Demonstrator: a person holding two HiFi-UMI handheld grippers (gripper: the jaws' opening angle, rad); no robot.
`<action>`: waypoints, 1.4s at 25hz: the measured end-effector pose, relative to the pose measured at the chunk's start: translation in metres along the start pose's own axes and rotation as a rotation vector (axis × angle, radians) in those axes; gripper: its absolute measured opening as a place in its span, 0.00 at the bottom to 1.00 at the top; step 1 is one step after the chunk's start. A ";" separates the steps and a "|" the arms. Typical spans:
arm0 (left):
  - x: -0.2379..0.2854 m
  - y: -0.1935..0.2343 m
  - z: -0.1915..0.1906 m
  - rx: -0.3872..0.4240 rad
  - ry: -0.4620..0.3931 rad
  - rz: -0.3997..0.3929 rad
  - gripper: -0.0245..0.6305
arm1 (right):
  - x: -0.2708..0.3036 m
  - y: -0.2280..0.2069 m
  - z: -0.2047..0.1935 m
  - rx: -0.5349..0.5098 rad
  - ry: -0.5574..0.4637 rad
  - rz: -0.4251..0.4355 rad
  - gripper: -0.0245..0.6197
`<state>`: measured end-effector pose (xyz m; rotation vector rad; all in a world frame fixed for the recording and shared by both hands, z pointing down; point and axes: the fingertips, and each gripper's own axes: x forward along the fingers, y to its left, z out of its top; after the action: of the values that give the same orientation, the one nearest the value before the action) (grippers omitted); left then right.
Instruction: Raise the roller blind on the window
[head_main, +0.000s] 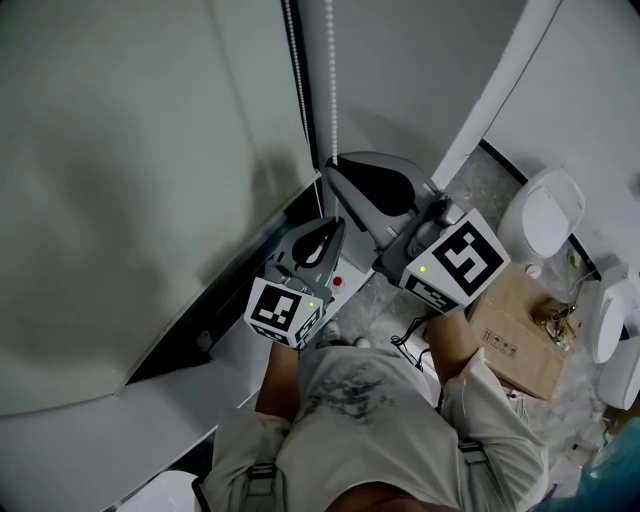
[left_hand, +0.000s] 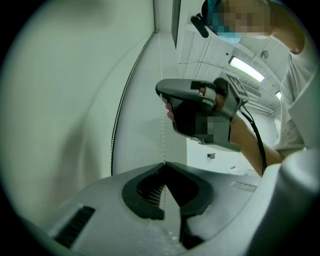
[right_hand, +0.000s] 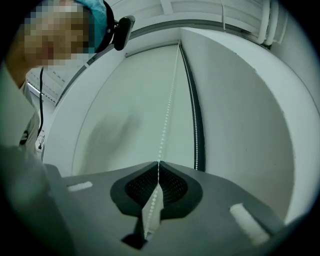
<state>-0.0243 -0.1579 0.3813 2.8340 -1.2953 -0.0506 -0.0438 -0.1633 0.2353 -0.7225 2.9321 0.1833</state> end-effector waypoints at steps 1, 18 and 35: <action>-0.001 0.001 -0.001 -0.002 0.000 0.001 0.05 | 0.000 0.001 -0.001 0.005 0.000 -0.002 0.06; -0.012 -0.001 -0.082 -0.069 0.128 0.008 0.05 | -0.013 0.013 -0.080 -0.058 0.097 -0.053 0.05; -0.021 -0.015 -0.149 -0.177 0.213 -0.018 0.05 | -0.029 0.028 -0.136 -0.054 0.141 -0.048 0.05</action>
<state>-0.0211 -0.1305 0.5303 2.6190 -1.1603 0.1267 -0.0429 -0.1451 0.3759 -0.8466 3.0492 0.2170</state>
